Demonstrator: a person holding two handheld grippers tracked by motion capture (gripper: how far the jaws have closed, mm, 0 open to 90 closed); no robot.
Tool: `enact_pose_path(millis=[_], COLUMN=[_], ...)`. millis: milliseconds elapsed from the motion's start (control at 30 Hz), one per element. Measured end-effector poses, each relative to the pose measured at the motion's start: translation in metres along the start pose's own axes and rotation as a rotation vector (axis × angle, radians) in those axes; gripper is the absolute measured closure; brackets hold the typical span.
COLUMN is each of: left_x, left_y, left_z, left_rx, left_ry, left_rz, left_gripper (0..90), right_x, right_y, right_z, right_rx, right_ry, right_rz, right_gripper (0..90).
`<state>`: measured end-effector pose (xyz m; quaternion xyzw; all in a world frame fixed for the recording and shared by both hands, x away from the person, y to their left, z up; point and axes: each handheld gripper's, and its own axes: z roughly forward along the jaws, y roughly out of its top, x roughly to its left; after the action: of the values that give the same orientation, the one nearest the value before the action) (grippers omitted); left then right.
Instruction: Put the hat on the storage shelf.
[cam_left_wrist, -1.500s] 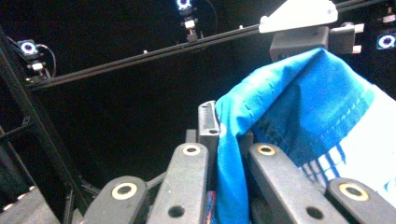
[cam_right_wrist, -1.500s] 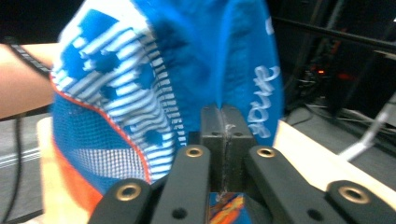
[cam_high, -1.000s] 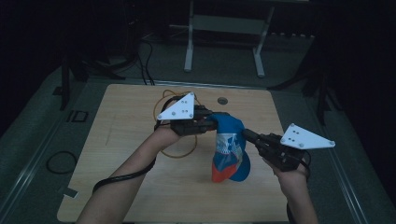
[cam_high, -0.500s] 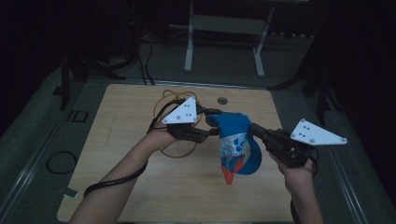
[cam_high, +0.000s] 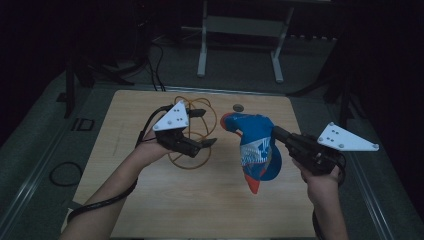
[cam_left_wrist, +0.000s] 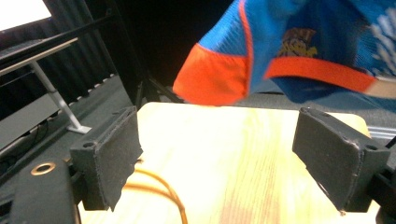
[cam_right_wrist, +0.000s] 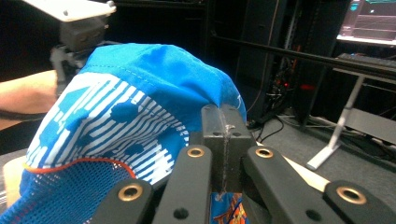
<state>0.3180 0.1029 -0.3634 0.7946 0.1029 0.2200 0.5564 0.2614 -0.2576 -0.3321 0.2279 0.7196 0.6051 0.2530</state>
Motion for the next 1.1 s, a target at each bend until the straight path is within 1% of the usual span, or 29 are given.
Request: enact_pose_path(millis=[33,100,133,200,233,300,367,467,533,567,633,667,700,733,767,833,933,1000,1067,1100], left_x=[0.000,-0.001,-0.001,0.000,0.000,-0.001,-0.001,-0.001,-0.002,-0.003,-0.004,-0.005,-0.007,-0.008,-0.011,-0.015,-0.022,-0.026,-0.029,-0.031], left_y=[-0.002,-0.008,-0.012,-0.018,-0.022,-0.029,-0.037,-0.050,-0.061,-0.067,-0.079,-0.086,-0.094,-0.099,-0.106,-0.120,-0.140,-0.152,-0.164,-0.169], left_z=[-0.004,-0.011,-0.016,-0.023,-0.028,-0.035,-0.042,-0.051,-0.057,-0.059,-0.064,-0.066,-0.068,-0.069,-0.070,-0.072,-0.076,-0.079,-0.082,-0.083], left_rx=[0.000,0.005,-0.001,0.005,0.009,0.014,0.016,0.022,0.019,0.026,0.031,0.037,0.048,0.060,0.068,0.087,0.101,0.095,0.102,0.104], left_ry=[0.017,0.034,0.056,0.072,0.085,0.104,0.117,0.136,0.151,0.168,0.177,0.184,0.197,0.205,0.217,0.222,0.226,0.244,0.256,0.274], left_rz=[0.002,-0.005,-0.012,-0.024,-0.025,-0.038,-0.055,-0.069,-0.087,-0.090,-0.110,-0.118,-0.122,-0.121,-0.119,-0.135,-0.158,-0.171,-0.191,-0.199], left_gripper=[13.1,9.2,7.7,6.0,4.4,2.9,2.9,2.9,2.9,2.9,3.0,3.0,3.0,3.0,3.0,3.0,3.0,3.0,3.0,3.0], right_x=[-0.001,-0.001,-0.001,-0.002,-0.002,-0.002,-0.002,-0.002,-0.001,-0.001,-0.001,-0.002,-0.002,-0.002,-0.002,-0.002,0.000,0.002,0.003,0.004], right_y=[0.001,0.004,0.005,0.008,0.010,0.015,0.020,0.029,0.035,0.039,0.045,0.048,0.051,0.054,0.056,0.060,0.064,0.066,0.067,0.068], right_z=[0.001,0.003,0.004,0.007,0.009,0.014,0.020,0.031,0.039,0.043,0.052,0.057,0.062,0.069,0.073,0.084,0.099,0.110,0.121,0.126], right_rx=[-0.003,-0.007,-0.008,-0.013,-0.014,-0.019,-0.015,-0.015,-0.018,-0.017,-0.022,-0.020,-0.021,-0.019,-0.017,-0.013,-0.010,-0.004,0.000,0.002], right_ry=[0.001,-0.005,-0.004,-0.005,-0.005,-0.007,-0.008,-0.010,-0.010,-0.011,-0.014,-0.013,-0.015,-0.011,-0.009,-0.012,0.000,0.008,0.020,0.024], right_rz=[0.003,0.002,0.002,0.009,0.006,0.003,-0.002,-0.008,-0.012,-0.015,-0.013,-0.011,-0.010,-0.005,-0.003,0.001,0.007,0.010,0.013,0.016], right_gripper=[90.0,90.0,90.0,90.0,90.0,90.0,90.0,90.0,90.0,90.0,90.0,90.0,90.0,90.0,90.0,90.0,90.0,90.0,90.0,90.0])
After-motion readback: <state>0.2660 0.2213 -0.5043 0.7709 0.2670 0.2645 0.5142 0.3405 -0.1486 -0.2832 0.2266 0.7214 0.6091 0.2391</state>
